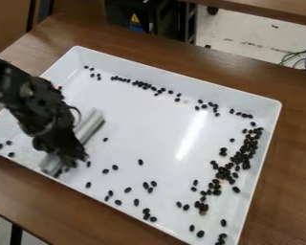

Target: Sweep into pile

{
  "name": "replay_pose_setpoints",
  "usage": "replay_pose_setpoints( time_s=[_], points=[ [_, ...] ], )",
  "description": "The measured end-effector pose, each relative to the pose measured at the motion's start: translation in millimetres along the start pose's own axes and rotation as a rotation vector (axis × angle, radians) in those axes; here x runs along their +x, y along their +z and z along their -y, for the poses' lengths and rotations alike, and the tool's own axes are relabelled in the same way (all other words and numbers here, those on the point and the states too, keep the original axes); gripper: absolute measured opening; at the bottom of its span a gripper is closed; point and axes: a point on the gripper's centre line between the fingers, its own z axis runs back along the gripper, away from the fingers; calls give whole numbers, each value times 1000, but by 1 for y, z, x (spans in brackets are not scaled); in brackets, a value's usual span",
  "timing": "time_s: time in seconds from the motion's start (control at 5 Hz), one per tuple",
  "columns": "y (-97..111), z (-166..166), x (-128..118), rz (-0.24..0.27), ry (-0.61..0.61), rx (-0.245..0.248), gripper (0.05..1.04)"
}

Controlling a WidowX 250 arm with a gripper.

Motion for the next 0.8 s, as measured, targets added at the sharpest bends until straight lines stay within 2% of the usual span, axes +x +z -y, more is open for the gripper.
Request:
replay_pose_setpoints(
  time_s=[0.2,0.4,0.6,0.8],
  points=[
    [-3,47,11,40,-44,-41,359],
    [-6,99,21,80,-98,-118,359],
    [-6,137,24,68,-141,-149,359],
    [-4,148,26,54,-141,-160,359]
  ],
)
